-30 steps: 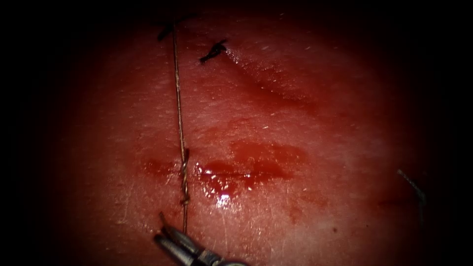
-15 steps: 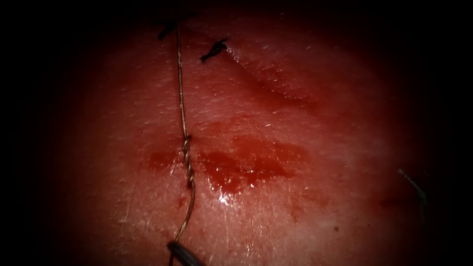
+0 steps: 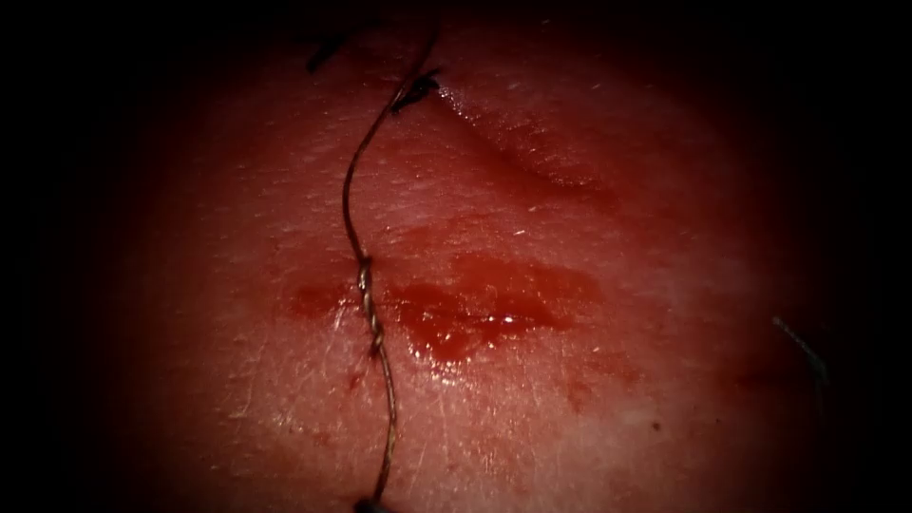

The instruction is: Wound Closure

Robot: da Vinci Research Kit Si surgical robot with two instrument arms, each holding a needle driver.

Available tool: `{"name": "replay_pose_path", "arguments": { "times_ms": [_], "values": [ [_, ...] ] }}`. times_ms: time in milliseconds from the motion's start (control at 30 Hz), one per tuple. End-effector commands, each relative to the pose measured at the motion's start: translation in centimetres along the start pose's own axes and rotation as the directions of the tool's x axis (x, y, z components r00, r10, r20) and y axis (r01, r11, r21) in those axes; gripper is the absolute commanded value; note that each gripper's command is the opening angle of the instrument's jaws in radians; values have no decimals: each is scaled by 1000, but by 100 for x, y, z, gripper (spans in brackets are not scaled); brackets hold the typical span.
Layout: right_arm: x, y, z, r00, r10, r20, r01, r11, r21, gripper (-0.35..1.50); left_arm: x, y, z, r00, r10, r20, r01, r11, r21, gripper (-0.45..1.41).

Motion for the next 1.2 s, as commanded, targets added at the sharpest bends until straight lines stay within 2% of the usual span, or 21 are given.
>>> {"name": "replay_pose_path", "arguments": {
  "times_ms": [33, 267, 300, 367, 500, 700, 967, 1000, 1200],
  "values": [
    [5, 10, 5, 1000, 2, -8, -2, 1000, -1, 140, -4, -7, 5, 1000, -12, 11, 12, 1000, 4, -45],
    [14, 43, 3, 1000, 2, -15, -2, 1000, -2, 128, -42, -78, -40, 992, -91, 85, 85, 994, 64, -45],
    [14, 43, 3, 1000, 2, -15, -2, 1000, -2, 128, -42, -78, -40, 992, -91, 85, 85, 994, 64, -45],
    [14, 62, 1, 1000, -5, -13, 5, 1000, -7, 121, -53, -104, -60, 989, -110, 101, 101, 991, 90, -45],
    [15, 86, 2, 1000, 2, -15, -3, 1000, -22, 116, -60, -136, -84, 982, -145, 119, 130, 984, 125, -45],
    [22, 121, 12, 999, 17, -46, -19, 999, -48, 106, -55, -176, -111, 970, -198, 141, 172, 969, 175, -45],
    [10, 128, 46, 999, 5, -50, -9, 997, -83, 94, -37, -222, -131, 955, -257, 146, 223, 951, 215, -45],
    [9, 129, 46, 999, 4, -52, -8, 996, -84, 84, -35, -226, -133, 954, -260, 148, 224, 949, 220, -45],
    [1, 138, 45, 998, 4, -60, -9, 996, -87, 81, -30, -243, -143, 947, -286, 145, 248, 940, 233, -45]
  ]
}}
